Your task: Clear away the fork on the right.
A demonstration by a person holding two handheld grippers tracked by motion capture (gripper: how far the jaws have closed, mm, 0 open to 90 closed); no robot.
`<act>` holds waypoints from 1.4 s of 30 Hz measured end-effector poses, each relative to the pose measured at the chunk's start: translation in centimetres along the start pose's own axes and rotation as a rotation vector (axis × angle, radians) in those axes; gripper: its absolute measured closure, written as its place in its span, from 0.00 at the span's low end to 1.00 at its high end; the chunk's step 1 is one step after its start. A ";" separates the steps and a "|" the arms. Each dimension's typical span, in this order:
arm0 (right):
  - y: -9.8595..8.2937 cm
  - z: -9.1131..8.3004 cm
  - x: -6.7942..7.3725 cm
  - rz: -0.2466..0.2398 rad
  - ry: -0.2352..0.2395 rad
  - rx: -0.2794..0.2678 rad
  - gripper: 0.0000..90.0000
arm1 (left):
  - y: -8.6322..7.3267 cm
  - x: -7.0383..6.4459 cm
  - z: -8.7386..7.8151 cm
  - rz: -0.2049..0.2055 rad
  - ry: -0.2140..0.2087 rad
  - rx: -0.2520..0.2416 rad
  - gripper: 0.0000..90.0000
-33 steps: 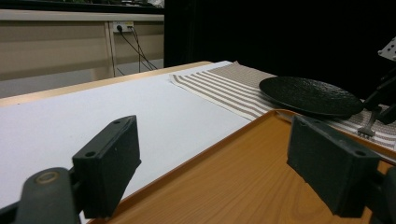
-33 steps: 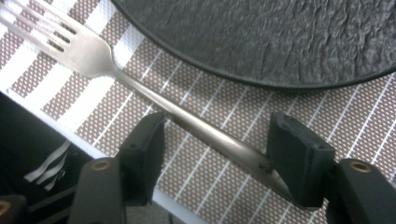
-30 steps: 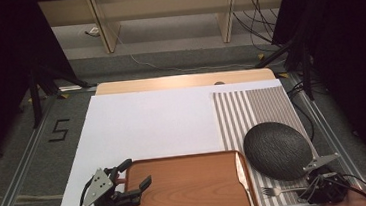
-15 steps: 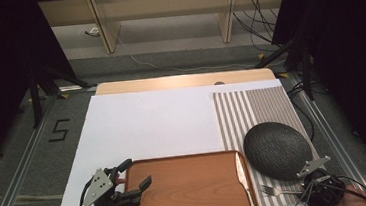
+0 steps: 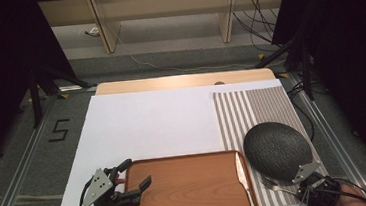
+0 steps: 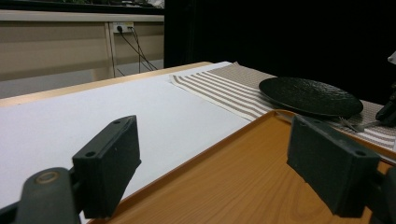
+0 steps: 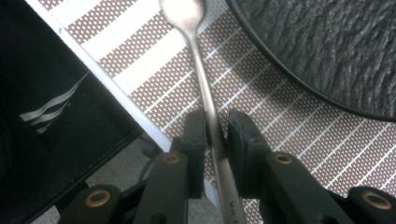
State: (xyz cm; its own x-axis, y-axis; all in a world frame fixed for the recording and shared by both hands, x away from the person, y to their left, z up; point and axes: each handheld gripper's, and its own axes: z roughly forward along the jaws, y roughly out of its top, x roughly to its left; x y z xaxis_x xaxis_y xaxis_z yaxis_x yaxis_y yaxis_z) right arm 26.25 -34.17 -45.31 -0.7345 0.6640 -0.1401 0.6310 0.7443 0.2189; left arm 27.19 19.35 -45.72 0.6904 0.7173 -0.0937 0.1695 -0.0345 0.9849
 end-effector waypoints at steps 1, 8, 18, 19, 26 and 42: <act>0.0 0.0 0.0 -0.013 0.001 -0.002 0.87 | 0.0 0.0 0.0 0.000 0.000 -0.001 0.19; 0.3 0.0 0.3 -0.065 -0.008 0.017 0.90 | 0.0 0.0 0.0 0.004 0.001 0.002 0.19; 0.6 0.0 0.8 -0.163 -0.031 0.044 0.93 | 0.0 0.0 0.0 0.002 0.002 0.001 0.19; 0.7 0.0 0.8 -0.166 -0.033 0.042 0.93 | 0.0 0.0 0.0 0.001 0.002 0.001 0.19; 0.6 -0.1 1.0 -0.192 -0.007 0.027 0.94 | 0.0 0.0 0.0 0.002 0.002 0.002 0.19; 1.4 -2.0 1.0 -0.109 0.112 -0.209 0.94 | 0.0 0.0 -0.1 0.001 0.003 -0.001 0.19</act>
State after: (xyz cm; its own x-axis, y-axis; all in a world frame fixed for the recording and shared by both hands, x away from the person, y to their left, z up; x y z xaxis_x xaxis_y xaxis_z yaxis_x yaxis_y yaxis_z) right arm 25.94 -32.61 -43.18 -0.8259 0.5597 -0.0684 0.4897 0.7720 0.4052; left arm 27.14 19.39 -45.70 0.6883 0.7195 -0.0924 0.1683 -0.0345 0.9851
